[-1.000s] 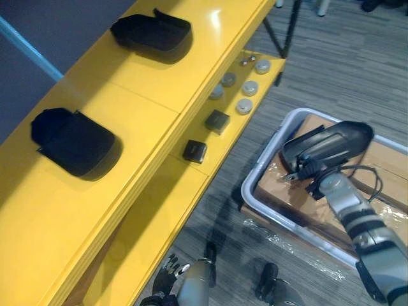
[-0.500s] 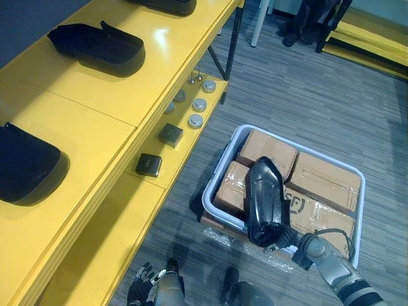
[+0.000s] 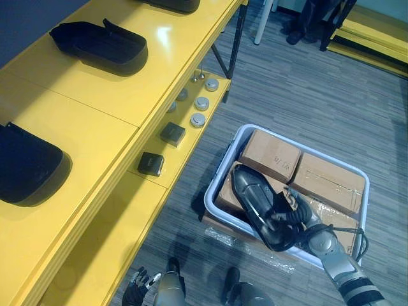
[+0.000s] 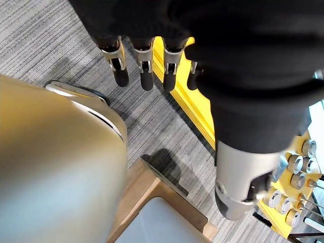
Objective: Walk over and take plastic housings, then place them on the shelf
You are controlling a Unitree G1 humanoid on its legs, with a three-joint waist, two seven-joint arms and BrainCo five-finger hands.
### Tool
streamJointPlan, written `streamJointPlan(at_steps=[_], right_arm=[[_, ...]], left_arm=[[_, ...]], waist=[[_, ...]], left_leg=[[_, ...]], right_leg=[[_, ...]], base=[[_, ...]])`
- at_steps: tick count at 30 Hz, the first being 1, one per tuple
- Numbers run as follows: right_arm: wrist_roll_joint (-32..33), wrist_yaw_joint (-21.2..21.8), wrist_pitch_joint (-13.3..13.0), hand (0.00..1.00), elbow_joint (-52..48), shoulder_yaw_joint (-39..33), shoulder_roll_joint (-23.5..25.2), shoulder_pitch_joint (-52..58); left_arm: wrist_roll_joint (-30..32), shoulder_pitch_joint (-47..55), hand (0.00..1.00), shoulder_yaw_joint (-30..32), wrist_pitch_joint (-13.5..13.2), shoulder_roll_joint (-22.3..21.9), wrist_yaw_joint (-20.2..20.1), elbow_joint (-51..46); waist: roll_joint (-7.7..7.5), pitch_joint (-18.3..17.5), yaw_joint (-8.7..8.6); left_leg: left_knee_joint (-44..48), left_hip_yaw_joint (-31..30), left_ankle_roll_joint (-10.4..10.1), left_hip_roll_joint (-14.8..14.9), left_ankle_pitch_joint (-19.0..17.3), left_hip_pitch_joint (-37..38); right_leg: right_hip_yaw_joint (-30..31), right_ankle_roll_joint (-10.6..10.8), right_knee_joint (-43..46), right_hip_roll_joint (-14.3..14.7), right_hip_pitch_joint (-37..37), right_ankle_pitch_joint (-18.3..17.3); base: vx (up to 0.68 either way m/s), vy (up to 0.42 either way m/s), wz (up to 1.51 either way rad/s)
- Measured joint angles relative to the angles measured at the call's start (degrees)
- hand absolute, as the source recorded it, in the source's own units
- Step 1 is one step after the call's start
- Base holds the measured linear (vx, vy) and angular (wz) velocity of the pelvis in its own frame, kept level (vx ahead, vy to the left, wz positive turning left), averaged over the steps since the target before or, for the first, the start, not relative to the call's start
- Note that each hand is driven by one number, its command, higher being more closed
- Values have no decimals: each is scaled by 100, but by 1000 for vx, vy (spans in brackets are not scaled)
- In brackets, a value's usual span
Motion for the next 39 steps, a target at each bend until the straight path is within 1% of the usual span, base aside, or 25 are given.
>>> streamJointPlan(at_steps=[1, 3, 4, 7, 10, 14, 15, 16, 17, 18, 19, 20, 21, 22, 23, 24, 26, 27, 28, 30, 31, 33, 35, 37, 39], right_arm=[[66, -127, -231, 0, -54, -21, 0, -69], [73, -334, -386, 0, -67, -28, 1, -154], [77, -480, -397, 0, -62, -40, 6, -219], [73, -603, -370, 0, -10, -229, 103, -287], [76, -532, -47, 0, 455, -241, 106, -563], [109, -185, 510, 0, 1316, -152, 58, -987], [107, -79, 729, 0, 1445, -33, -31, -1075], [107, -40, 812, 0, 1564, 54, -74, -1155], [108, -20, 965, 0, 1703, 103, -107, -1257], [124, -11, 1194, 0, 1926, 103, -127, -1406], [149, -1, 1269, 0, 2035, 102, -131, -1476], [150, 37, 1444, 0, 2126, 105, -140, -1553], [173, 151, 1690, 0, 2327, 124, -157, -1699], [178, 217, 1767, 0, 2400, 169, -191, -1748], [176, 467, 1933, 0, 2562, 286, -275, -1840], [155, 622, 2007, 0, 2746, 319, -316, -1872], [-51, 792, 2052, 0, 2805, 325, -401, -1917], [-284, 1055, 2085, 100, 2932, 340, -465, -1971], [-365, 1139, 2091, 100, 2984, 351, -495, -1992], [-975, 1392, 2194, 100, 3114, 501, -547, -1994], [-1075, 1417, 2222, 100, 3132, 504, -556, -1994], [-1635, 1679, 2446, 100, 3158, 508, -555, -1985], [-2041, 1756, 2597, 100, 3278, 513, -492, -1940], [-2305, 1645, 2748, 100, 3388, 514, -376, -1845], [-2508, 1135, 3018, 100, 3556, 524, -151, -1726]], left_arm=[[1, 1, 0, 1, -7, -1, -10, 0], [13, 0, 0, 2, -21, -4, -17, 0], [14, 1, 0, 2, -33, -7, -17, 1], [15, 1, 0, 1, -34, -10, -15, 2], [14, 0, 0, -4, -1, -9, -15, 5], [-13, -4, 0, -25, 5, -19, -14, 8], [-33, -23, 0, -39, 0, -24, -15, 7], [-71, -26, 0, -44, -2, -28, -15, 7], [-126, -44, 0, -68, -1, -35, -12, 14], [-131, -67, 0, -126, -5, -48, -6, 27], [-132, -72, 0, -148, -9, -50, -6, 27], [-133, -73, 0, -175, -16, -61, -7, 33], [-138, -78, 0, -205, -22, -83, -7, 99], [-148, -85, 0, -229, -28, -83, -7, 122], [-197, -91, 0, -244, -18, -97, -6, 134], [-252, -97, 0, -248, -3, -119, -2, 157], [-344, -101, 0, -257, -3, -151, 2, 233], [-360, -106, 0, -265, 1, -158, 5, 263], [-359, -114, 0, -273, 1, -157, 5, 263], [-433, -127, 0, -284, 18, -152, 2, 272], [-474, -128, 0, -285, 28, -152, 2, 272], [-526, -127, 0, -284, 85, -144, 2, 252], [-525, -128, 0, -284, 149, -130, 4, 182], [-523, -128, 0, -286, 202, -133, 10, 84], [-526, -132, 0, -370, 200, -136, 7, -60]], waist=[[0, 0, 2], [0, 0, 15], [0, 0, 20], [1, 0, 18], [7, -3, 16], [47, -11, 39], [66, -9, 79], [70, -10, 109], [94, 1, 154], [167, 11, 181], [195, 27, 195], [233, 34, 228], [301, 21, 270], [327, 31, 280], [367, 39, 296], [399, 56, 328], [441, 50, 331], [458, 43, 337], [462, 45, 348], [469, 47, 351], [468, 47, 353], [468, 46, 390], [462, 42, 398], [459, 34, 404], [456, 5, 399]], left_leg=[[0, -1, 1, -2, 1, 2], [-1, -3, 4, -9, 3, 2], [-6, -5, 14, -21, 9, 2], [-37, -4, 31, -42, 21, -7], [-79, -10, 62, -88, 57, -49], [-54, -111, 89, -154, 97, -234], [-26, -161, 91, -165, 99, -320], [-17, -169, 94, -169, 102, -351], [-2, -187, 97, -175, 104, -392], [30, -273, 105, -204, 109, -471], [29, -287, 112, -217, 114, -479], [29, -292, 119, -232, 118, -493], [39, -301, 130, -255, 125, -556], [47, -309, 136, -264, 129, -585], [56, -327, 154, -288, 142, -657], [57, -329, 165, -309, 153, -695], [67, -336, 175, -329, 160, -706], [83, -345, 175, -336, 159, -706], [86, -358, 175, -342, 160, -706], [105, -467, 179, -385, 164, -705], [108, -483, 181, -398, 166, -703], [94, -501, 185, -425, 168, -627], [66, -516, 184, -443, 167, -534], [15, -522, 185, -473, 167, -409], [-149, -500, 188, -529, 213, -246]], right_leg=[[0, 0, -2, -2, 2, 0], [-2, 1, -3, -7, 4, 1], [-3, 3, -2, -19, 2, 2], [-3, 14, -1, -40, -13, 9], [-11, 31, 1, -80, -66, 21], [-133, 44, 0, -137, -173, 34], [-159, 44, 3, -144, -220, 34], [-167, 44, 5, -148, -245, 35], [-186, 43, 7, -155, -266, 35], [-278, 43, 6, -183, -276, 35], [-282, 43, 10, -196, -275, 35], [-288, 43, 14, -211, -282, 35], [-296, 44, 33, -236, -342, 34], [-303, 44, 42, -245, -366, 34], [-313, 45, 77, -269, -438, 34], [-314, 47, 118, -294, -489, 32], [-324, 52, 132, -317, -492, 29], [-333, 55, 140, -325, -480, 27], [-346, 56, 147, -331, -474, 24], [-450, 71, 194, -374, -411, -12], [-469, 75, 218, -395, -402, -26], [-491, 90, 234, -425, -304, -43], [-521, 101, 220, -441, -203, -50], [-555, 121, 209, -465, -86, -65], [-552, 132, 161, -511, 23, -71]], base=[[0, 0, 0], [0, 0, 0], [0, 0, 0], [0, 0, 0], [-5, 12, 4], [16, 9, 14], [30, 7, 20], [27, 7, 13], [22, 2, 18], [23, 5, 21], [21, 16, 20], [10, 24, 10], [4, 24, 7], [-6, 19, 9], [-12, 14, 7], [-11, 10, 8], [-6, 8, 5], [-10, 9, 5], [-18, 6, 13], [-24, -7, 23], [-26, -4, 22], [-20, 10, 10], [-11, 9, 6], [-4, 2, 6], [5, 4, 3]])
